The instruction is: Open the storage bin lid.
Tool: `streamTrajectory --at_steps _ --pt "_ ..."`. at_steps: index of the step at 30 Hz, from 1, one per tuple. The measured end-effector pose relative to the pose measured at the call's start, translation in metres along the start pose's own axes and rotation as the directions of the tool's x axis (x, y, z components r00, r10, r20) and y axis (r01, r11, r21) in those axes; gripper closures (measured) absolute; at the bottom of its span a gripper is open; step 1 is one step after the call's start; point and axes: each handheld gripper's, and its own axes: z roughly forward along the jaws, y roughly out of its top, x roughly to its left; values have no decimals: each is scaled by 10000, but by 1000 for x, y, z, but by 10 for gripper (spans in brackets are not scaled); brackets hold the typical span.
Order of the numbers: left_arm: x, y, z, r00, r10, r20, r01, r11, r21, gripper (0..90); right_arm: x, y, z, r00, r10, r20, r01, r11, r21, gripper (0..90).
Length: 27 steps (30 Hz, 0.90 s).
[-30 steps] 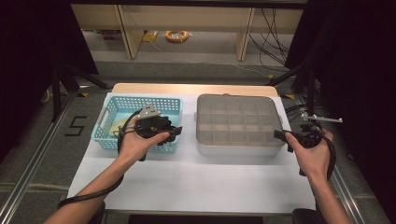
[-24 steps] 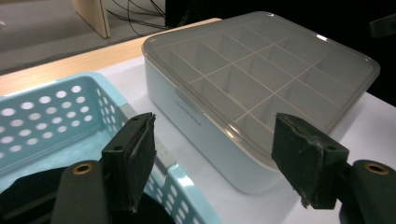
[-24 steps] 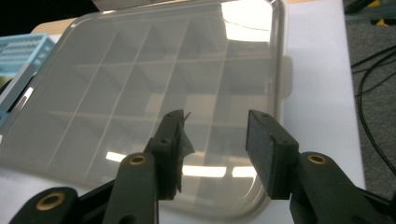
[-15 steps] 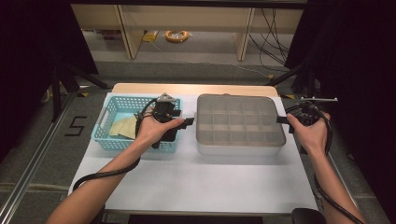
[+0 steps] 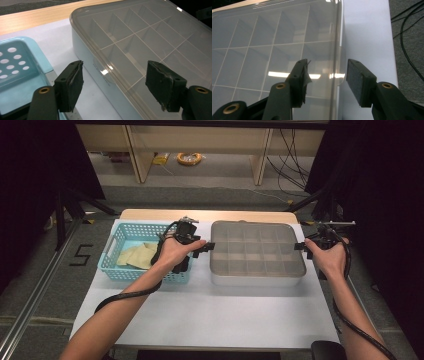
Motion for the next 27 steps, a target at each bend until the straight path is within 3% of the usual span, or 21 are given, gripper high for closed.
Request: streamTrajectory --at_steps 3,4,5,6,7,8,9,10,11,12,13,14,15,16,17,18,21,22,23,24,27 --pt "0 1 3 10000 -51 -2 51 10000 40 298 0 0 -1 9994 201 281 -207 9996 211 525" --pt "0 1 5 9999 -155 7 155 9999 68 298 -3 -1 3 9994 323 -142 -322 9995 49 523" --pt "1 2 6 9997 -231 46 230 9997 55 298 -3 -1 3 9994 323 -142 -322 9995 49 523" --pt "2 3 7 9997 -254 33 254 9997 18 298 -3 0 2 9994 191 296 -201 9992 343 522" --pt "2 3 8 9997 -261 10 261 9996 62 299 -8 0 6 9999 -135 -22 136 9998 124 521" --pt "2 3 9 9996 -293 27 293 9995 84 300 -6 -2 7 9987 435 -266 -430 9989 195 520" --pt "3 3 10 9991 -417 91 416 9991 118 302 -5 -1 7 9968 662 -447 -648 9974 321 519" --pt "3 3 10 9986 -507 130 505 9986 134 303 -8 -1 9 9986 357 -386 -351 9993 156 519" --pt "3 3 11 9983 -572 143 569 9982 182 307 -8 0 10 9979 469 -445 -463 9988 149 519" --pt "4 3 11 9981 -604 139 601 9980 176 311 -6 0 10 9946 867 -565 -854 9960 260 520" --pt "4 3 12 9980 -624 132 622 9979 186 314 -8 0 9 9963 591 -627 -568 9976 386 522" --pt "4 3 13 9976 -676 180 672 9975 201 318 -7 0 11 9954 676 -672 -658 9974 293 528" --pt "5 3 14 9973 -726 121 724 9972 195 323 -3 2 10 9931 1137 -272 -1120 9921 569 535" --pt "5 3 15 9969 -777 118 774 9967 229 324 -6 2 11 9974 661 -279 -645 9965 523 538" --pt "5 3 15 9969 -777 118 774 9967 229 325 -6 2 11 9974 661 -279 -645 9965 523 538" --pt "6 3 16 9964 -848 89 846 9961 256 331 -5 1 13 9937 1022 -463 -1003 9941 419 541" --pt "6 2 18 9959 -899 133 894 9955 313 338 -7 3 11 9947 943 -412 -911 9931 738 552" --pt "6 1 20 9941 -1065 214 1055 9934 442 339 -7 3 12 9891 1348 -591 -1310 9892 651 561" --pt "7 1 20 9936 -1112 205 1102 9928 476 341 -9 3 11 9927 1081 -537 -1042 9920 707 565" --pt "7 1 21 9932 -1152 146 1143 9921 510 345 -8 3 11 9884 1400 -589 -1357 9881 718 572" --pt "7 1 22 9921 -1250 118 1242 9909 515 353 -9 3 11 9856 1566 -635 -1514 9852 800 586"
